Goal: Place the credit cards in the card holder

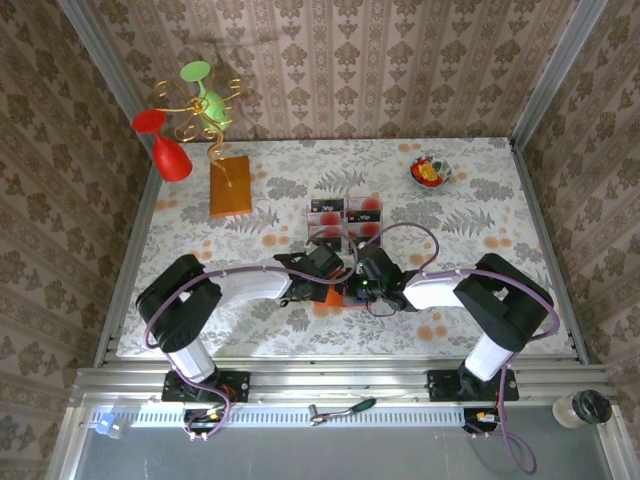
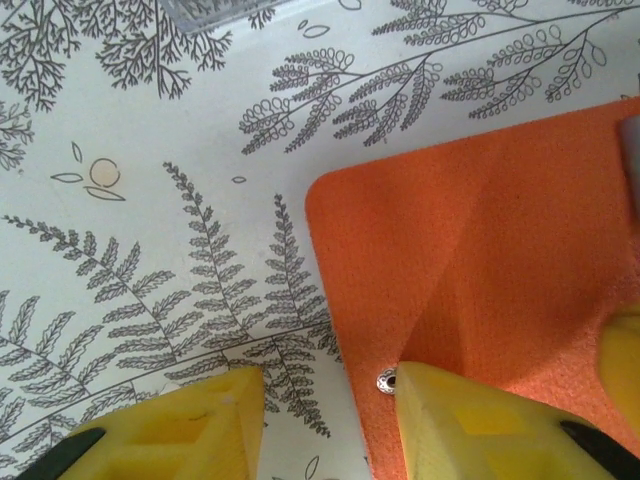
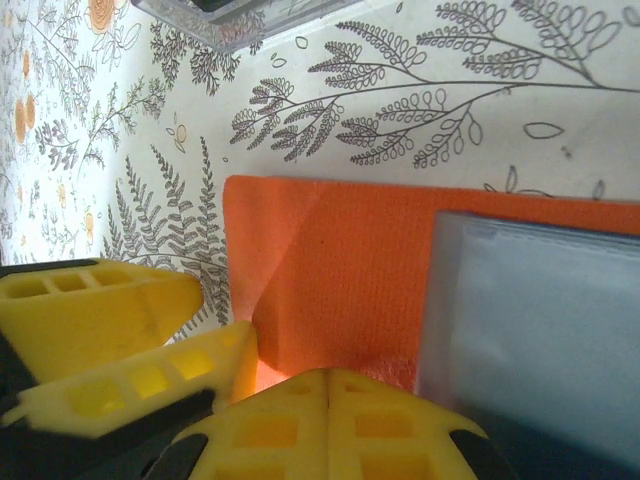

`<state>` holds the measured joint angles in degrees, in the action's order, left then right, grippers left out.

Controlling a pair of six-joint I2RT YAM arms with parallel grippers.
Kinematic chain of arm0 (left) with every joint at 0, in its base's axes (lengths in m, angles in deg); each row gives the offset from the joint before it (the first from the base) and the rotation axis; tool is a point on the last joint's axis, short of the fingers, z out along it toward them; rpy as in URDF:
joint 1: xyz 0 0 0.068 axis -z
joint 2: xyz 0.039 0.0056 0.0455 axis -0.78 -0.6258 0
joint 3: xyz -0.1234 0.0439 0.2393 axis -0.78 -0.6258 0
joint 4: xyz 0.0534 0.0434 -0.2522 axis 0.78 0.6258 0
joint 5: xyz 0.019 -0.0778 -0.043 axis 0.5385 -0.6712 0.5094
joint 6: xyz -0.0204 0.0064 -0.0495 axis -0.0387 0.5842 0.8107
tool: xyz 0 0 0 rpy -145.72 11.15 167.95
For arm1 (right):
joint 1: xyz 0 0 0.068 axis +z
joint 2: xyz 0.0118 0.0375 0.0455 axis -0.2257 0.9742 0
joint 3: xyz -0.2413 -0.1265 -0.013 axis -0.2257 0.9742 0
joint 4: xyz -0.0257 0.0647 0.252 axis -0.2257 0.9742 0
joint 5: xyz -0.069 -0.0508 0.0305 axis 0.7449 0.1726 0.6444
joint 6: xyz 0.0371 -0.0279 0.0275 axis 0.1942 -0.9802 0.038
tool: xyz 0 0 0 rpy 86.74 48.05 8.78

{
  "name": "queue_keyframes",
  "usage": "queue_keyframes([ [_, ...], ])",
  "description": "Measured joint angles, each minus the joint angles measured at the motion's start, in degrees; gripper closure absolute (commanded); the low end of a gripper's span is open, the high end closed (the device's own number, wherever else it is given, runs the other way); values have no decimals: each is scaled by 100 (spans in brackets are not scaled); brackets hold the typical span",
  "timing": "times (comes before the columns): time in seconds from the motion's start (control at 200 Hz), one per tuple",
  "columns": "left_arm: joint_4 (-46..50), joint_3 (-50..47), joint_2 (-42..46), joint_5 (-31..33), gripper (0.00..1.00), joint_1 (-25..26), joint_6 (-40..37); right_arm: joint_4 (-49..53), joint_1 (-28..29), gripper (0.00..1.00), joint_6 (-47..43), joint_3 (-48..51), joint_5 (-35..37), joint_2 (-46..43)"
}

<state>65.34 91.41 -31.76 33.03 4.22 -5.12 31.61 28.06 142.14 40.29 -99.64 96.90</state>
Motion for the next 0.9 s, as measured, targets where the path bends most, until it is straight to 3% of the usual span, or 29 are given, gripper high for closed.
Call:
queue_keyframes([
  [0.115, -22, 9, -26, 26, 60, 0, 0, 398, -181, 84, -153, 0, 7, -402],
  [0.505, -50, 66, -85, 98, 60, 0, -4, 1471, -774, 84, -876, -44, 90, -820],
  [0.765, -50, 92, -101, 96, 60, 0, -9, 1797, -774, 71, -1207, -63, 175, -787],
  [0.9, -42, 109, -101, 81, 60, 0, -28, 2022, -774, 70, -1364, -168, 219, -787],
])
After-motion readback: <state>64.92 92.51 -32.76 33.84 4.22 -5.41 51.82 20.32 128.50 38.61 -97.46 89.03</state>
